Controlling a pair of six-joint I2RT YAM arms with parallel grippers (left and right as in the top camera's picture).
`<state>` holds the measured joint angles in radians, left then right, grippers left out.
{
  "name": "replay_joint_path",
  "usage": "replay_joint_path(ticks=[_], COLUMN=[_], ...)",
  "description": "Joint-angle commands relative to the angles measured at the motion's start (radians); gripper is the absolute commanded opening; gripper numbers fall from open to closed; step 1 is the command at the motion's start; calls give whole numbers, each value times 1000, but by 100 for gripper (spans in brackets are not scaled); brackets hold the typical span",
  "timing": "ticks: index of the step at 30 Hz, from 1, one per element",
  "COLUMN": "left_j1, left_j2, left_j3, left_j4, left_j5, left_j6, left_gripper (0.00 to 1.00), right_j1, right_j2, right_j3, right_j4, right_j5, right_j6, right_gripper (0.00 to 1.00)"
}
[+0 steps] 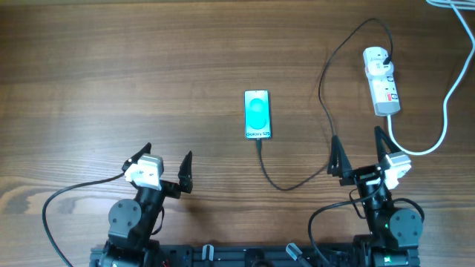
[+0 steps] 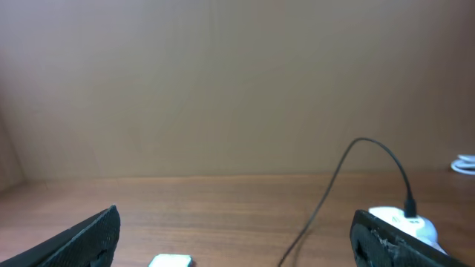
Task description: Plug charger to phone and switch on socket
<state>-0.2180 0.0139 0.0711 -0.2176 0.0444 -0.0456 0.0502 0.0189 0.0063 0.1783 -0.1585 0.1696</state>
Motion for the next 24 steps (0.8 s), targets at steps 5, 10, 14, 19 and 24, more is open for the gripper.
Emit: replay_joint_path(ticks=[5,10,14,19,24], left_j1=[-5,-5,-5,-5,-5], left_j2=[-5,-5,-5,-5,-5], left_j3=[-6,-6,-6,-6,-6], left_j4=[3,3,3,3,3], left_j5=[11,11,11,11,11], left_j6=[12,13,13,13,13], left_gripper=[100,100,100,100,100], right_j1=[2,4,4,4,4], right_j2=[-16,-16,-14,-14,-14], right_j3=[-2,-2,-1,-1,-1], right_j4=[-176,-176,-177,-177,-177], right_j5=[103,99,99,99,99], right_j6=[-19,-38,-38,-38,-39], right_gripper=[100,100,100,99,100])
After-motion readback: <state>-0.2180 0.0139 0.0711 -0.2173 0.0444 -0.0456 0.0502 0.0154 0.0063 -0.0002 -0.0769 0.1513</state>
